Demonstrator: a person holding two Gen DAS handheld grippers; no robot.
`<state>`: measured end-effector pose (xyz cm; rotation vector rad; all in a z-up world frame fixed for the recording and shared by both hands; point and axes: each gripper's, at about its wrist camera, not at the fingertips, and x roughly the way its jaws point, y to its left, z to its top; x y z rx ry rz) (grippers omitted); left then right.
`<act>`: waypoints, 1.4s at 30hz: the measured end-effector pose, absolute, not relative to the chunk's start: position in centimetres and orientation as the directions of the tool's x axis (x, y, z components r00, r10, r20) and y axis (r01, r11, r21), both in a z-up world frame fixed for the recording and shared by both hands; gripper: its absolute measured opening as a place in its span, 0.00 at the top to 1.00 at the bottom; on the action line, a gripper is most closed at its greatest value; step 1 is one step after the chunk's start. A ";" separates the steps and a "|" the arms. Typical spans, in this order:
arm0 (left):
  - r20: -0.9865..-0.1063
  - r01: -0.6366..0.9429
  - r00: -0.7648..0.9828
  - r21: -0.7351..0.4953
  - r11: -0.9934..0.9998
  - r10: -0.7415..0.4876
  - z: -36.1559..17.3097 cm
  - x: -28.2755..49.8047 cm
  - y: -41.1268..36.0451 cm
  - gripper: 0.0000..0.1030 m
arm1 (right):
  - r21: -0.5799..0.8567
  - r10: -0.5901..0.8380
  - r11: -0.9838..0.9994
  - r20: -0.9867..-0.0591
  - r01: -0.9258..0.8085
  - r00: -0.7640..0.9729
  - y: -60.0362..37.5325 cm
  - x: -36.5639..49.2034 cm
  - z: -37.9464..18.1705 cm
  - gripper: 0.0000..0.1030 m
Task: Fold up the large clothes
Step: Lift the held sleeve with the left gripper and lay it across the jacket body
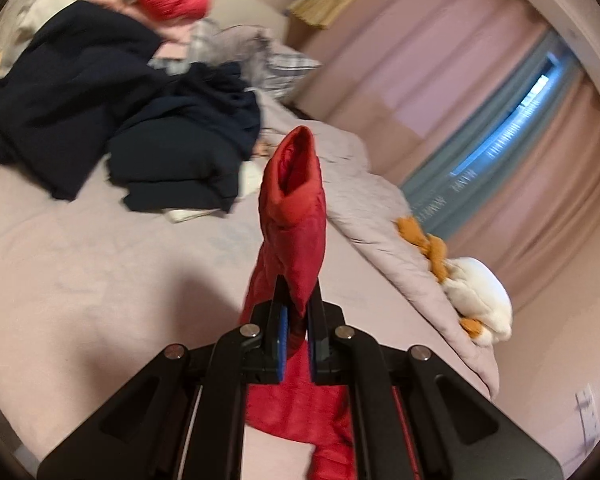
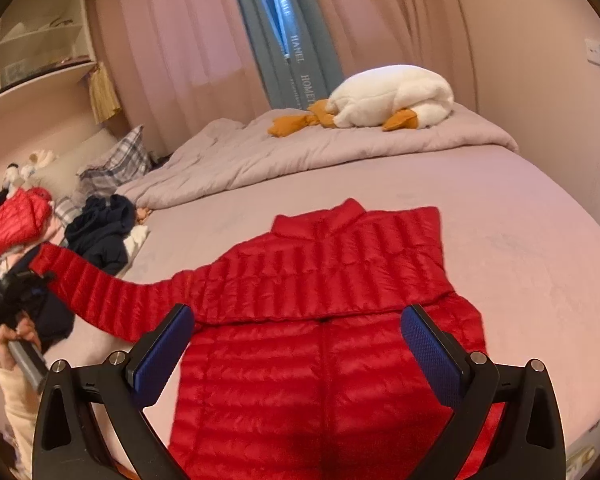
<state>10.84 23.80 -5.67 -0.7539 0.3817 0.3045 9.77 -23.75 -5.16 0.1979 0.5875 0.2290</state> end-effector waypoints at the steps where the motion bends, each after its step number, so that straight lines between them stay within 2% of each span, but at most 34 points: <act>1: -0.432 -0.383 0.894 -0.594 0.707 0.120 -5.1 11.1 22.8 0.94 | 0.254 0.268 0.955 -0.524 -0.152 0.808 -24.2 9.8 -5.3 0.01; 9: -0.375 -0.236 0.927 -0.552 0.800 0.014 -1.3 13.0 16.1 0.94 | 0.281 0.243 0.954 -0.516 -0.105 0.821 -27.5 9.3 -5.5 0.01; 16: -0.379 -0.096 0.919 -0.486 0.869 -0.111 -0.2 14.8 8.9 0.94 | 0.321 0.222 0.945 -0.504 -0.057 0.835 -30.5 8.7 -6.0 0.01; 25: -0.449 0.045 0.858 -0.419 0.907 -0.250 -2.0 16.6 1.0 0.93 | 0.336 0.180 0.942 -0.510 0.001 0.841 -33.3 7.8 -6.7 0.01; 42: -0.587 0.186 0.712 -0.373 0.909 -0.386 -7.1 17.6 -8.0 0.93 | 0.345 0.134 0.936 -0.527 0.067 0.839 -36.1 6.8 -7.6 0.01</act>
